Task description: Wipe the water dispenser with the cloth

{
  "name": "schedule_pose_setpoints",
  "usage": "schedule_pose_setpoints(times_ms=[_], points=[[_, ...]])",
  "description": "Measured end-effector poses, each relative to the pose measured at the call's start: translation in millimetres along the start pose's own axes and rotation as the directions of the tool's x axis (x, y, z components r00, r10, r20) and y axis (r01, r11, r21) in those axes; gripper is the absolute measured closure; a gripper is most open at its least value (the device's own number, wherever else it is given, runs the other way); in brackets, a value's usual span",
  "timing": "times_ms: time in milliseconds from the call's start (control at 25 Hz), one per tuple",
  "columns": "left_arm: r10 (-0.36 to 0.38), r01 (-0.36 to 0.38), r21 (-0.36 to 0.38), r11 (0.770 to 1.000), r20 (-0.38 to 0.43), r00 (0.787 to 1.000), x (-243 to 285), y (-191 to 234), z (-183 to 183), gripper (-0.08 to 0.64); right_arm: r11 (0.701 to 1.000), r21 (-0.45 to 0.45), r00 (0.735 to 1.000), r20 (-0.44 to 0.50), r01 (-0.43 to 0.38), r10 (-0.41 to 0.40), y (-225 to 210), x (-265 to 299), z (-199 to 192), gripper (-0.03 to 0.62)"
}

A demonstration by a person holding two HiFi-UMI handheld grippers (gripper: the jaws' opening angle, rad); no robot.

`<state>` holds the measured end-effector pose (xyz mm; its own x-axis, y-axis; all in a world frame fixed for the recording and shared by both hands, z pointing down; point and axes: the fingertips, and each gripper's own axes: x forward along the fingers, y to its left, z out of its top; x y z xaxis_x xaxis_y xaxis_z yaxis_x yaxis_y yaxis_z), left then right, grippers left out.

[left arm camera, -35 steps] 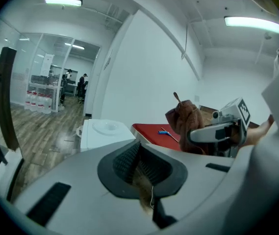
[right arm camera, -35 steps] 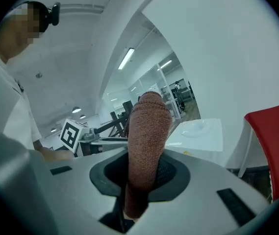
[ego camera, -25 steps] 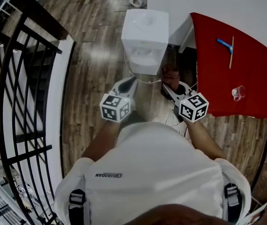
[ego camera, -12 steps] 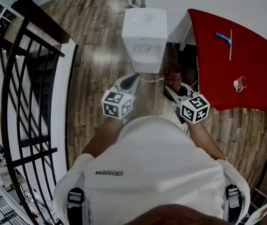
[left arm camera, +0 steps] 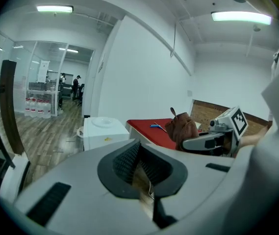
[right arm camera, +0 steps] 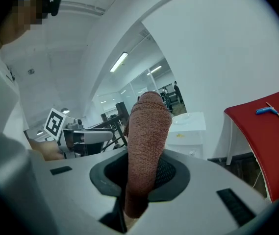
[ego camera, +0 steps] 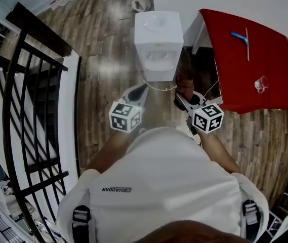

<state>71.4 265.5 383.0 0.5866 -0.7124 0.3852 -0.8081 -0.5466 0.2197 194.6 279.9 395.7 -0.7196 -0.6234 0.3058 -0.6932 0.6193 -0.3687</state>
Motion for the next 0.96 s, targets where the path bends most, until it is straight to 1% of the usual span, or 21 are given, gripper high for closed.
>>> schedule_pose_setpoints(times_ms=[160,440,760,960], points=[[-0.011,0.01,-0.03,1.0,-0.006,1.0,-1.6,10.9,-4.9,0.56,1.0,0.013,1.0,-0.013,0.028,-0.028,3.5,5.4,-5.8,0.52],[-0.035,0.034,-0.021,0.999,-0.018,0.999,-5.3,13.6,-7.5,0.56,0.997,0.013,0.997,-0.016,0.075,-0.075,5.0,1.8,-8.7,0.52],[-0.038,0.038,-0.018,0.999,-0.004,0.999,-5.7,13.8,-5.3,0.56,0.995,0.005,0.995,-0.023,0.099,-0.099,2.1,-1.9,-12.2,0.52],[-0.024,0.024,-0.008,1.0,0.009,1.0,-9.0,18.9,-4.0,0.56,0.996,-0.008,0.995,-0.021,0.093,-0.093,4.9,1.7,-11.1,0.52]])
